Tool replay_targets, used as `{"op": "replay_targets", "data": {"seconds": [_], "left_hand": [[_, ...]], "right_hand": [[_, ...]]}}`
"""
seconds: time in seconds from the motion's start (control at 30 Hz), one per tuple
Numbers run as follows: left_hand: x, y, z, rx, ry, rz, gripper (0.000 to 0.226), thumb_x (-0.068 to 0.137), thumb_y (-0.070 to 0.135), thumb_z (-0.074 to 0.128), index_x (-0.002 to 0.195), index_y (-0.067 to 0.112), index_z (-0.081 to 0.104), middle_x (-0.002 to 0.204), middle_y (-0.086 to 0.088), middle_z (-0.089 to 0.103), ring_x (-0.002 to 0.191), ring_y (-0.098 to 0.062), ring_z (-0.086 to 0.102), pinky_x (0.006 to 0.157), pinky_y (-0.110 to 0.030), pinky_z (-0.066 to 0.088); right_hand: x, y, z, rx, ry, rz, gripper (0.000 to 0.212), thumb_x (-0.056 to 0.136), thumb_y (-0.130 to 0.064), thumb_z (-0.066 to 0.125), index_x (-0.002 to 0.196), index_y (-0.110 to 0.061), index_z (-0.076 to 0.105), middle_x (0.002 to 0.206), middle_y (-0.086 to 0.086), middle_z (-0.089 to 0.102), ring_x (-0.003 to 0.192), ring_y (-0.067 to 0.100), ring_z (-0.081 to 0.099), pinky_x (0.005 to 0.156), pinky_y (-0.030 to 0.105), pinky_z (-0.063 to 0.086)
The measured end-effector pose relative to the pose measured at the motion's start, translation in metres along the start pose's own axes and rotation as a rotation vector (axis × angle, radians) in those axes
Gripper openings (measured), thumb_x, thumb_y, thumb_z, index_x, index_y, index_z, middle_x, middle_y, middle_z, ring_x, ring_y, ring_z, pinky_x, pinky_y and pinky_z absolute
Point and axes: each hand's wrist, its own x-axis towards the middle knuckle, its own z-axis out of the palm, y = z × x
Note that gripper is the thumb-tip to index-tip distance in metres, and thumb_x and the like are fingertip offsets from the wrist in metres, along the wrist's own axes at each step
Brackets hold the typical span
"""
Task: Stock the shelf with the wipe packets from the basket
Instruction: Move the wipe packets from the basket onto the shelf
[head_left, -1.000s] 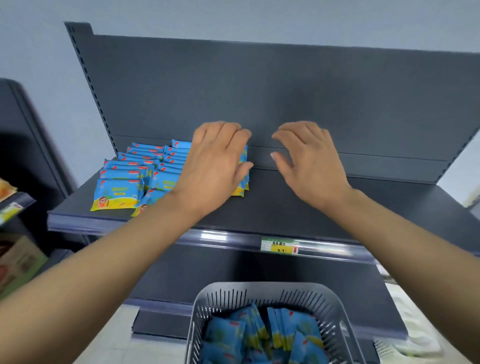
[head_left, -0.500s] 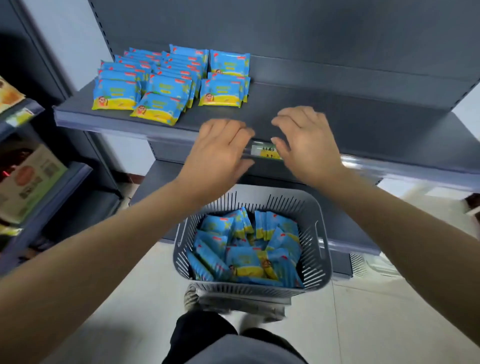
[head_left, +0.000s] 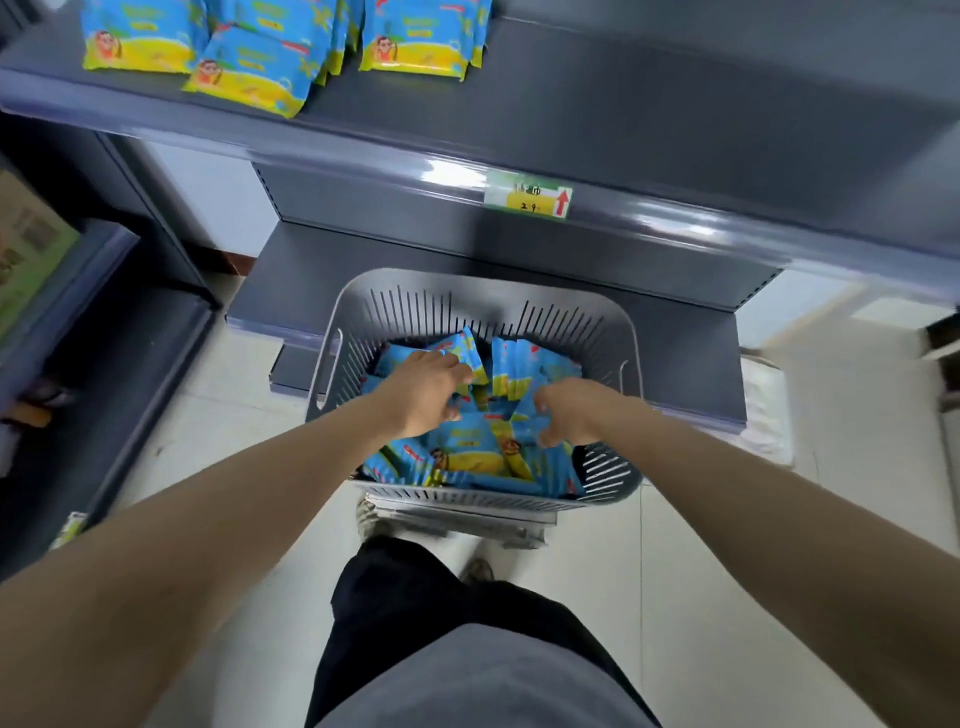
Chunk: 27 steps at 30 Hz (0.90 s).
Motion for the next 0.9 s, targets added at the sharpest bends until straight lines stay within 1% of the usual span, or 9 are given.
{"op": "replay_targets", "data": {"seconds": [0.13,0.27,0.4,0.5,0.57,0.63,0.67,0.77,0.9], "left_hand": [[0.010,-0.001,0.024,-0.018,-0.133,-0.051,0.054,0.084,0.033,0.066,0.132,0.018,0.046,0.122,-0.006,0.053,0.114,-0.025,0.045,0.095,-0.035,0.033],[0.019,-0.005,0.043,0.005,-0.237,-0.086,0.062,0.083,0.033,0.066,0.137,0.017,0.040,0.131,-0.007,0.051,0.121,-0.027,0.043,0.102,-0.038,0.032],[0.025,-0.007,0.054,0.098,-0.292,-0.101,0.056,0.088,0.029,0.060,0.139,0.021,0.039,0.129,-0.006,0.053,0.122,-0.026,0.041,0.104,-0.038,0.029],[0.030,-0.006,0.047,0.061,-0.320,-0.145,0.044,0.085,0.029,0.065,0.126,0.021,0.054,0.120,-0.005,0.054,0.115,-0.026,0.040,0.097,-0.033,0.030],[0.033,-0.004,0.033,-0.012,-0.322,-0.181,0.032,0.077,0.033,0.073,0.103,0.018,0.064,0.106,-0.004,0.052,0.104,-0.024,0.040,0.084,-0.030,0.032],[0.034,-0.001,0.015,-0.042,-0.284,-0.159,0.024,0.073,0.031,0.075,0.077,0.017,0.056,0.084,-0.001,0.050,0.089,-0.021,0.043,0.071,-0.025,0.029],[0.034,0.000,0.005,-0.059,-0.255,-0.150,0.026,0.073,0.028,0.074,0.072,0.017,0.051,0.076,0.001,0.049,0.083,-0.020,0.045,0.066,-0.025,0.028],[0.030,-0.002,-0.029,-0.166,-0.116,-0.143,0.021,0.073,0.021,0.070,0.078,0.016,0.051,0.074,0.001,0.052,0.075,-0.021,0.051,0.062,-0.027,0.032],[0.021,-0.014,-0.079,-0.275,0.073,-0.179,0.019,0.073,0.020,0.069,0.082,0.018,0.053,0.078,0.001,0.054,0.080,-0.026,0.055,0.064,-0.028,0.036]], "right_hand": [[0.012,0.003,0.020,0.047,-0.030,0.018,0.038,0.089,-0.033,0.057,0.113,-0.004,0.059,0.111,0.014,0.063,0.097,0.030,0.061,0.082,0.039,0.053],[0.019,0.005,0.030,0.121,0.002,0.037,0.041,0.090,-0.029,0.056,0.122,-0.004,0.056,0.120,0.015,0.060,0.105,0.031,0.058,0.089,0.039,0.050],[0.021,0.010,0.025,0.203,0.014,0.052,0.053,0.089,-0.024,0.057,0.136,-0.007,0.043,0.136,0.013,0.049,0.121,0.030,0.049,0.091,0.032,0.043],[0.018,0.017,0.008,0.302,0.043,0.065,0.048,0.084,-0.024,0.061,0.127,-0.005,0.050,0.121,0.014,0.057,0.110,0.031,0.054,0.075,0.028,0.039],[0.012,0.022,-0.009,0.337,0.095,0.072,0.036,0.083,-0.025,0.061,0.113,-0.005,0.055,0.099,0.010,0.055,0.095,0.029,0.056,0.069,0.028,0.036],[0.004,0.026,-0.031,0.371,0.163,0.085,0.029,0.083,-0.024,0.062,0.105,-0.007,0.056,0.091,0.006,0.051,0.083,0.025,0.052,0.065,0.028,0.035],[0.000,0.027,-0.042,0.381,0.199,0.087,0.024,0.082,-0.023,0.062,0.101,-0.009,0.056,0.090,0.006,0.052,0.081,0.025,0.052,0.064,0.027,0.035],[-0.013,0.031,-0.077,0.418,0.332,0.086,0.027,0.084,-0.021,0.060,0.107,-0.007,0.055,0.098,0.010,0.058,0.091,0.029,0.057,0.066,0.029,0.039],[-0.026,0.034,-0.128,0.640,0.506,0.068,0.027,0.082,-0.019,0.058,0.105,-0.008,0.048,0.094,0.009,0.058,0.077,0.023,0.056,0.061,0.031,0.044]]}}
